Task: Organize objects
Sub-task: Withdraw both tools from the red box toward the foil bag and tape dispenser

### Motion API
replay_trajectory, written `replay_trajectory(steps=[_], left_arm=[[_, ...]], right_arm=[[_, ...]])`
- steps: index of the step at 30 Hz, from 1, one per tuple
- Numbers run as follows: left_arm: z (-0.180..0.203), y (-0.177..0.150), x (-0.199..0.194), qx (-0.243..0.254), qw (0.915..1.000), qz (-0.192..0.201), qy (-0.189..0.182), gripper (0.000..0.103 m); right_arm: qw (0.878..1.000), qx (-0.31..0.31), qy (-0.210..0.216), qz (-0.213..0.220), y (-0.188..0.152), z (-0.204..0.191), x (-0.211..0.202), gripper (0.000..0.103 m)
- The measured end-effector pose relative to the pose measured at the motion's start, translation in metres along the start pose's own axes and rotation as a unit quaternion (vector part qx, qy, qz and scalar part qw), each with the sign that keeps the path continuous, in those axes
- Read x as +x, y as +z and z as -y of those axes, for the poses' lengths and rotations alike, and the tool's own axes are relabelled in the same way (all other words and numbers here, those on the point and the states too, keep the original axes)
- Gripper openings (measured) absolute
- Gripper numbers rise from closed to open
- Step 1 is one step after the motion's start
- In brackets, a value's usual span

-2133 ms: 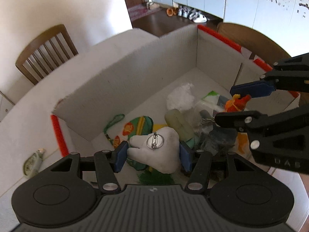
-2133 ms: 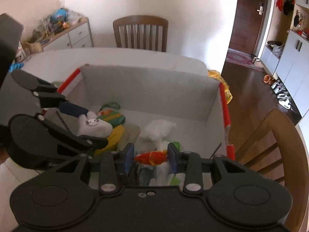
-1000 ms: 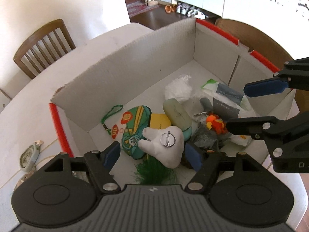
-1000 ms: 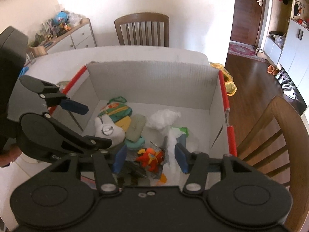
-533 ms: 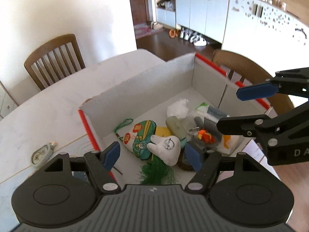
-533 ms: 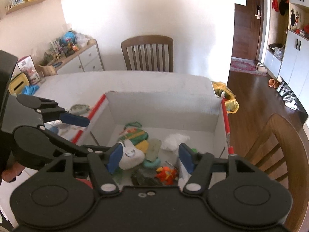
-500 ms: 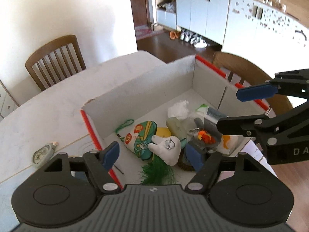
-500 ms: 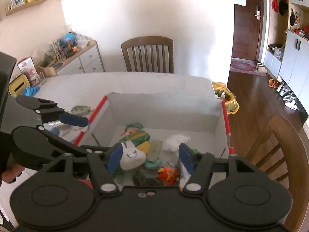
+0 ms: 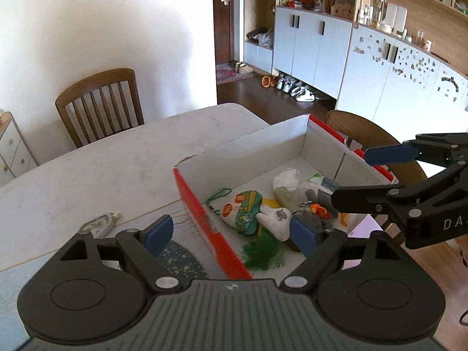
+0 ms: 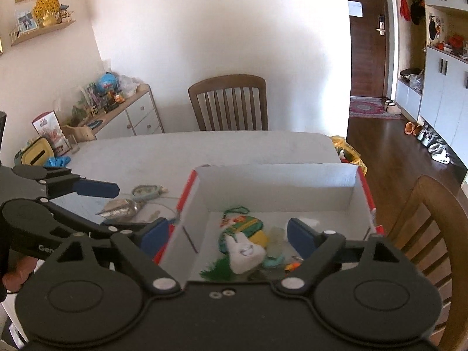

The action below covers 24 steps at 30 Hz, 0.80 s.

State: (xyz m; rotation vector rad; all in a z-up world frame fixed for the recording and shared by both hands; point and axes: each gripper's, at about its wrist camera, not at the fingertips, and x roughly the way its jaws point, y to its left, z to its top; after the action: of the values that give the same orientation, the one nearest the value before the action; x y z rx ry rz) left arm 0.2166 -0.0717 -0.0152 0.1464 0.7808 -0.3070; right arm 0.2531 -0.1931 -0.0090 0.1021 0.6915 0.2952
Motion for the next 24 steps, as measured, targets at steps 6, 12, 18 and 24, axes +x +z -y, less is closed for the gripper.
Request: replay_trajectory(steps=[6, 12, 18, 24], left_arm=[[-0.025, -0.011, -0.015, -0.001, 0.9999, 0.01, -0.005, 0.1], [-0.05, -0.025, -0.024, -0.004, 0.9998, 0.014, -0.011, 0.103], [-0.075, -0.037, -0.028, -0.011, 0.9997, 0.02, -0.002, 0.103], [-0.109, -0.055, -0.023, -0.021, 0.9997, 0.01, 0.01, 0.103]], right_arm=[[1.0, 0.014, -0.001, 0.008, -0.001, -0.028, 0.001, 0.093], [1.0, 0.02, -0.004, 0.008, -0.003, -0.054, 0.006, 0.095], [1.0, 0.029, -0.005, 0.004, -0.005, -0.078, 0.018, 0.095], [1.0, 0.026, -0.008, -0.004, -0.003, -0.103, 0.034, 0.095]])
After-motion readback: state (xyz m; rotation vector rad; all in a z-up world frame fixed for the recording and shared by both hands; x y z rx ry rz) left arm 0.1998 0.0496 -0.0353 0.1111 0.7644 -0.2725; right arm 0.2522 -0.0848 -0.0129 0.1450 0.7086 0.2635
